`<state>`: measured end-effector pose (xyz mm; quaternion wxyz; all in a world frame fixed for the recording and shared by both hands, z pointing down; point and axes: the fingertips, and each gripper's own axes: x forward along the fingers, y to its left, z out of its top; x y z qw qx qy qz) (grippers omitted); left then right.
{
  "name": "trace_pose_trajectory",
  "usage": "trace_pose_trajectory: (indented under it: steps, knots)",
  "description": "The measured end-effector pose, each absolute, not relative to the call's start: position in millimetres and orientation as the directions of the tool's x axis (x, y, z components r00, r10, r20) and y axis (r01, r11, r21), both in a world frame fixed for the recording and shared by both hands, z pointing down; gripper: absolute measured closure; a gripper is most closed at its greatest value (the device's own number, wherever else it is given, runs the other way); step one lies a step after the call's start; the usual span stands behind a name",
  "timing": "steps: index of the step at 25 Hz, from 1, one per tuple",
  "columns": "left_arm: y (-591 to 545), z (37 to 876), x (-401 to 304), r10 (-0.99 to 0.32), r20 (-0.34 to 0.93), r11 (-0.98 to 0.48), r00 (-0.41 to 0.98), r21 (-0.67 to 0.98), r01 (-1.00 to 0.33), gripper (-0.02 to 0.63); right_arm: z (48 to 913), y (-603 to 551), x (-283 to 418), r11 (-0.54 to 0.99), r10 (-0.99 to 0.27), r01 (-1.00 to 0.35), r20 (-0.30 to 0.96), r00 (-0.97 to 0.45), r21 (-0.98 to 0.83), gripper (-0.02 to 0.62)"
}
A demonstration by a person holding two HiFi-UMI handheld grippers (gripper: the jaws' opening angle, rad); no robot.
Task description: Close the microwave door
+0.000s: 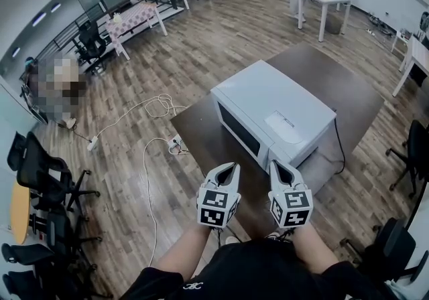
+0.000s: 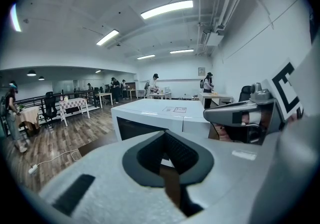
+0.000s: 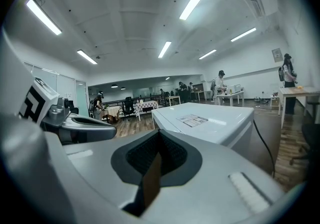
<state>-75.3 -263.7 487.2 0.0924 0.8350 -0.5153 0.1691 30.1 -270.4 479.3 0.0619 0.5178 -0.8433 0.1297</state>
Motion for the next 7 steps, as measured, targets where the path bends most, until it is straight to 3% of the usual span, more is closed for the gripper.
trace_pose_trajectory:
  steps: [7]
  knots:
    - [-259.3,490.1,-76.8,-0.829,0.381,-0.452,0.408,-0.03,-0.891,0.594,479.6,-266.6,28.3,0.43,-0.86,-0.892,0.241,-0.451,-0.137,0.588]
